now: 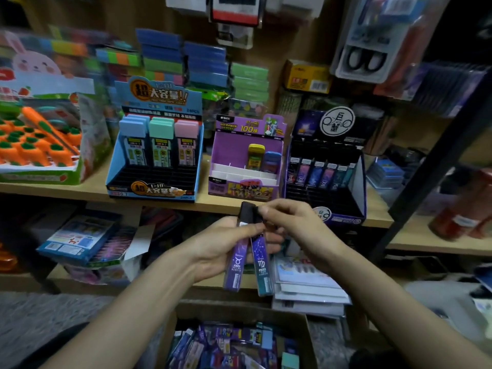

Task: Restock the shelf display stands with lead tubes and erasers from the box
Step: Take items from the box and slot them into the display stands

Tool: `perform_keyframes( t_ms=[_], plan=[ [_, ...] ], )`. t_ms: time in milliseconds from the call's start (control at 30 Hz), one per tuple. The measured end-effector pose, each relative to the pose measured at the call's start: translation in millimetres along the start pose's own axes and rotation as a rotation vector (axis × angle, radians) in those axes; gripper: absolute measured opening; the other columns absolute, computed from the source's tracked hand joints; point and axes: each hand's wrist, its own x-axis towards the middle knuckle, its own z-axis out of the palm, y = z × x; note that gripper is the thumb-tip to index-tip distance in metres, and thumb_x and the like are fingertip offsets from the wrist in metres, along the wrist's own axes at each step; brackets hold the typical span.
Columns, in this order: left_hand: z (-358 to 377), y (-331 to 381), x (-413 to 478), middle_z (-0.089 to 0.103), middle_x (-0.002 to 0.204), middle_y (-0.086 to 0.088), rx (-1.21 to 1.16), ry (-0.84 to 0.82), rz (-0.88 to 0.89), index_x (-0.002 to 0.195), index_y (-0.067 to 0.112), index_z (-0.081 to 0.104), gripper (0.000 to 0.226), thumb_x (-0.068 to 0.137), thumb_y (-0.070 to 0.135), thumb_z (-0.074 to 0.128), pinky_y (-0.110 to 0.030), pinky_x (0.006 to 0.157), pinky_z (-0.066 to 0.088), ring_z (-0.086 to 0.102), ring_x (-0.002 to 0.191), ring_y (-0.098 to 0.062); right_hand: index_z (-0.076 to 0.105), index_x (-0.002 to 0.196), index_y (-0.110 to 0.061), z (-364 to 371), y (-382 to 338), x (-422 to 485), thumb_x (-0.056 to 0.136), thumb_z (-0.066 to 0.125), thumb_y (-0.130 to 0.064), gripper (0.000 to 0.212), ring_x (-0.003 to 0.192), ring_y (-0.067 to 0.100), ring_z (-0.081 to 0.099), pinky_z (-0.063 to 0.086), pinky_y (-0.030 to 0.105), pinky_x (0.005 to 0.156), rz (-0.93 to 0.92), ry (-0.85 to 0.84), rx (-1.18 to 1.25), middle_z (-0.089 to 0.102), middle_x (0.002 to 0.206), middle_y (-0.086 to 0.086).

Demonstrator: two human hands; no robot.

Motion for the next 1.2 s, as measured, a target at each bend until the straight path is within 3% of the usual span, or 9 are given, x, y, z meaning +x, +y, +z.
perform_keyframes(
  t_ms=[67,200,333,400,467,533,700,1000,1200],
  plan=[
    [5.5,-3.0,3.9,0.072,0.095,-0.021,0.025,-0.036,0.013,0.104,0.004,0.065,0.02,0.091,0.006,0.05,-0.028,0.066,0.058,0.072,0.087,-0.026,0.068,0.088,-0.01,-5.0,1.5,-2.1,0.087,0.062,-0.018,0.01,0.064,0.005,0.063,0.048,0.015,0.055,0.024,-0.04,0.052,0.066,0.073,-0.002],
    [13.6,-2.7,16.3,0.072,0.102,-0.015,0.117,-0.012,0.087,0.113,0.007,0.061,0.023,0.094,0.014,0.049,-0.026,0.068,0.057,0.07,0.095,-0.022,0.068,0.087,-0.009,-22.5,-4.2,-4.7,0.086,0.064,-0.011,0.005,0.06,0.011,0.061,0.05,0.021,0.052,0.021,0.1,0.153,0.065,0.073,0.004],
    [12.3,2.9,32.0,0.073,0.102,-0.007,0.193,0.116,0.179,0.112,0.01,0.059,0.024,0.098,0.02,0.043,-0.023,0.068,0.057,0.071,0.092,-0.016,0.067,0.086,-0.015,-66.7,-28.3,0.1,0.084,0.067,-0.009,0.007,0.06,0.001,0.058,0.045,0.011,0.054,-0.221,0.407,-0.131,0.064,0.074,0.002],
    [12.5,6.0,36.6,0.073,0.098,-0.01,0.184,0.162,0.229,0.114,0.011,0.056,0.025,0.097,0.024,0.044,-0.02,0.053,0.054,0.071,0.069,-0.014,0.068,0.094,-0.012,-97.9,-43.1,6.3,0.084,0.068,-0.01,0.01,0.071,0.008,0.061,0.048,0.015,0.063,-0.361,0.559,-0.315,0.066,0.081,0.003],
    [11.8,6.9,42.0,0.073,0.092,-0.014,0.173,0.215,0.288,0.115,0.004,0.049,0.03,0.097,0.027,0.045,-0.017,0.037,0.04,0.052,0.042,-0.008,0.068,0.1,-0.011,-128.8,-50.3,13.3,0.084,0.068,-0.015,0.016,0.08,0.012,0.062,0.05,0.021,0.073,-0.429,0.683,-0.532,0.067,0.088,0.003],
    [10.9,6.1,48.1,0.072,0.08,-0.014,0.155,0.24,0.329,0.112,0.003,0.043,0.029,0.096,0.028,0.045,-0.015,0.033,0.03,0.037,0.035,-0.005,0.068,0.101,-0.013,-154.2,-48.0,20.0,0.085,0.067,-0.015,0.016,0.082,0.011,0.062,0.05,0.02,0.076,-0.448,0.739,-0.675,0.068,0.09,0.0],
    [11.5,6.3,54.6,0.07,0.077,-0.005,0.216,0.248,0.424,0.096,0.015,0.051,0.022,0.086,0.035,0.052,-0.018,0.037,0.037,0.046,0.043,-0.007,0.068,0.102,-0.011,-183.8,-22.1,35.6,0.086,0.065,-0.013,0.016,0.085,0.006,0.062,0.045,0.006,0.075,-0.456,0.743,-0.7,0.066,0.091,-0.005],
    [10.1,-5.7,68.4,0.063,0.066,0.003,0.339,0.257,0.475,0.083,0.027,0.061,0.019,0.077,0.044,0.057,-0.02,0.044,0.044,0.053,0.05,-0.008,0.068,0.105,-0.01,-194.9,-4.7,48.0,0.087,0.064,-0.01,0.018,0.087,0.016,0.065,0.053,0.027,0.078,-0.432,0.589,-0.622,0.069,0.094,0.003],
    [6.5,-11.2,74.0,0.064,0.066,0.002,0.405,0.256,0.466,0.081,0.029,0.065,0.02,0.073,0.047,0.06,-0.019,0.046,0.046,0.055,0.052,-0.008,0.062,0.105,-0.006,-196.8,-7.9,52.7,0.087,0.063,-0.006,0.018,0.082,0.01,0.059,0.05,0.013,0.069,-0.432,0.551,-0.626,0.062,0.09,-0.003]
  ],
)
